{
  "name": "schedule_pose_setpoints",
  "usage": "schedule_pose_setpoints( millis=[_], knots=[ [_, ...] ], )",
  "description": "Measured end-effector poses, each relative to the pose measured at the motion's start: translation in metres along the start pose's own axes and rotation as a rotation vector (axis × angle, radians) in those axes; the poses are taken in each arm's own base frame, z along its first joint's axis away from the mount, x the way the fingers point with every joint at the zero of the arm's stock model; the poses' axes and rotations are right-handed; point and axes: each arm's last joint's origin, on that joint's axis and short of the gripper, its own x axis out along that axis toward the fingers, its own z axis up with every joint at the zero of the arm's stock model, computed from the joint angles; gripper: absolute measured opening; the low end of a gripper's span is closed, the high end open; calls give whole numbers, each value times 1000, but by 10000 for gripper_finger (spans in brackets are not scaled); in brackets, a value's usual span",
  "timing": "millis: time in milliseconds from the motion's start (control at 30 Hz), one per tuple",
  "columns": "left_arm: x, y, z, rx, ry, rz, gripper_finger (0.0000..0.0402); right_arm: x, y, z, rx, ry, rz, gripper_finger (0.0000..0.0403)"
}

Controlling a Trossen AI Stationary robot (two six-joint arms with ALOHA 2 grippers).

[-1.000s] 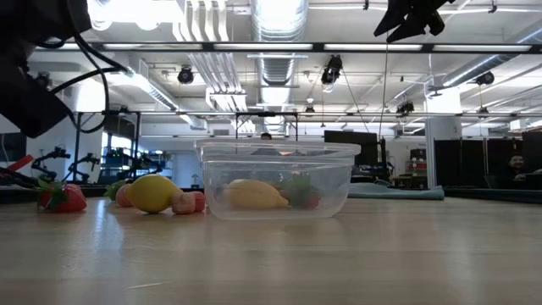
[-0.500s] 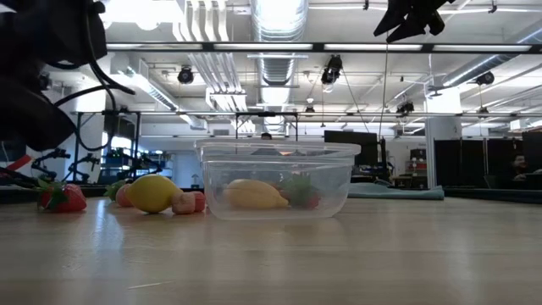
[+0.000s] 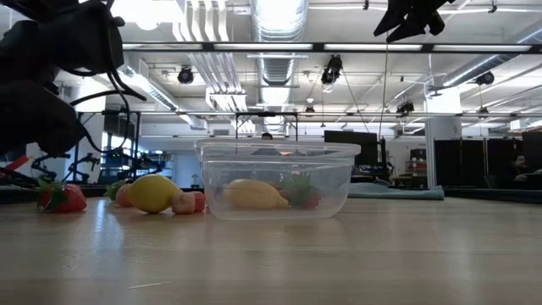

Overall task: Pick and placing Produce into tupperware
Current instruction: Put the pink peach into the transparent bin

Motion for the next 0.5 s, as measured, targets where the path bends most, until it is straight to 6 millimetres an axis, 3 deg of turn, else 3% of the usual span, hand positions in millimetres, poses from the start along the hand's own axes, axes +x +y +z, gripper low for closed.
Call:
schedule_pose_setpoints(
  millis=[500],
  knots=[
    [12, -9, 6, -5, 1, 9, 176, 0, 0, 0, 1, -2, 0, 228]
  ],
)
